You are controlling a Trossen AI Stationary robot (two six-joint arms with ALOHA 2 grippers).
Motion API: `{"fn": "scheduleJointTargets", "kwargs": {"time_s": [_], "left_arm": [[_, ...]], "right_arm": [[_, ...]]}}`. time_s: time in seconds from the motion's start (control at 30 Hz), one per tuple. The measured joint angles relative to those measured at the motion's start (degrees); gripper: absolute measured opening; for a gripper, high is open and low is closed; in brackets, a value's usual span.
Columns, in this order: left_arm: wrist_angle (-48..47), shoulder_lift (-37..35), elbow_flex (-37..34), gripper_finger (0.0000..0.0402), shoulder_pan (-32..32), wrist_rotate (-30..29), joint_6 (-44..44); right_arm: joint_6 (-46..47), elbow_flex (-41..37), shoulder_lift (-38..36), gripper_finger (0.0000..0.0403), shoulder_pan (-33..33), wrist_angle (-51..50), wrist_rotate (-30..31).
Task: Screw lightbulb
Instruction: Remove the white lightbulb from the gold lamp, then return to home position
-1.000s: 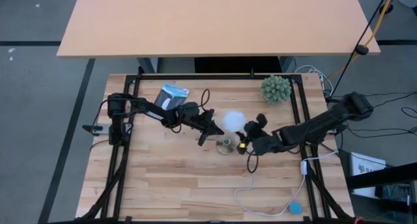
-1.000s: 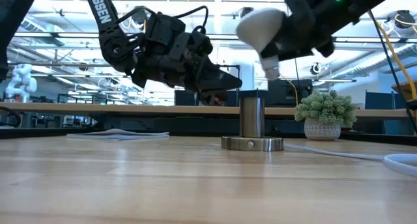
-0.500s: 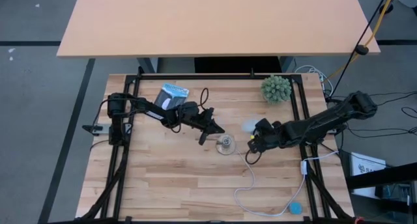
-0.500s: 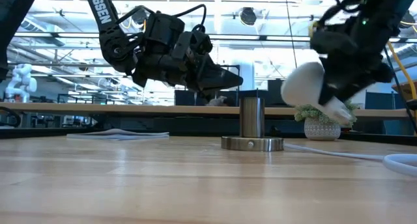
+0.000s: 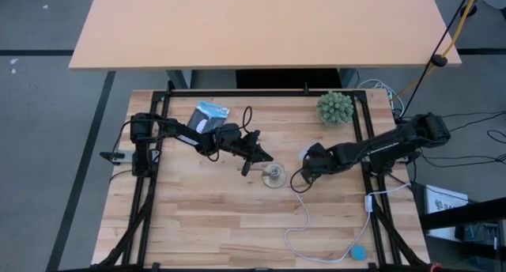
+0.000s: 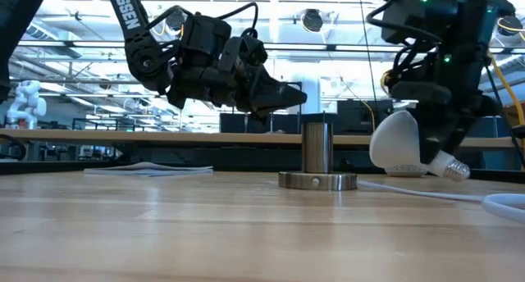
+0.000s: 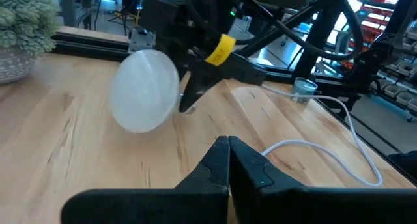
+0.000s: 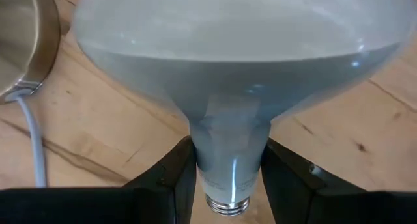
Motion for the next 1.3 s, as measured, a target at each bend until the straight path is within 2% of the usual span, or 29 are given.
{"fn": "scheduleJointTargets", "kwargs": {"time_s": [0.2,0.37,0.53,0.93,1.07,1.2,1.3], "left_arm": [[-0.3,-2.3,0.0,0.0,0.0,0.3,-0.7],[-2.3,-5.7,-1.4,0.0,0.0,0.5,0.5],[-2.5,-7.0,-3.7,0.0,0.0,-1.4,0.6],[-5.6,-7.1,-4.1,0.0,-0.7,-1.3,0.5],[-5.7,-7.1,-4.2,0.0,-0.7,-1.2,0.4],[-6.0,-9.0,-6.1,0.0,-0.5,-1.4,0.4],[-5.7,-13.7,-9.0,0.0,-0.5,-3.3,1.7]], "right_arm": [[-5.9,0.0,-0.4,0.0139,-3.3,0.3,-1.2],[-10.8,0.0,-0.4,0.0139,-6.8,1.3,-5.2],[-12.2,0.0,-0.4,0.0141,-8.5,1.7,-5.3],[-13.2,0.0,-0.4,0.0195,-8.5,2.5,-4.8],[-15.1,0.0,-0.4,0.0202,-8.5,2.2,-4.8],[-16.4,0.0,-3.9,0.0196,-8.3,0.1,-4.9],[-15.6,0.0,-9.1,0.0186,-7.4,-1.9,-2.5]]}}
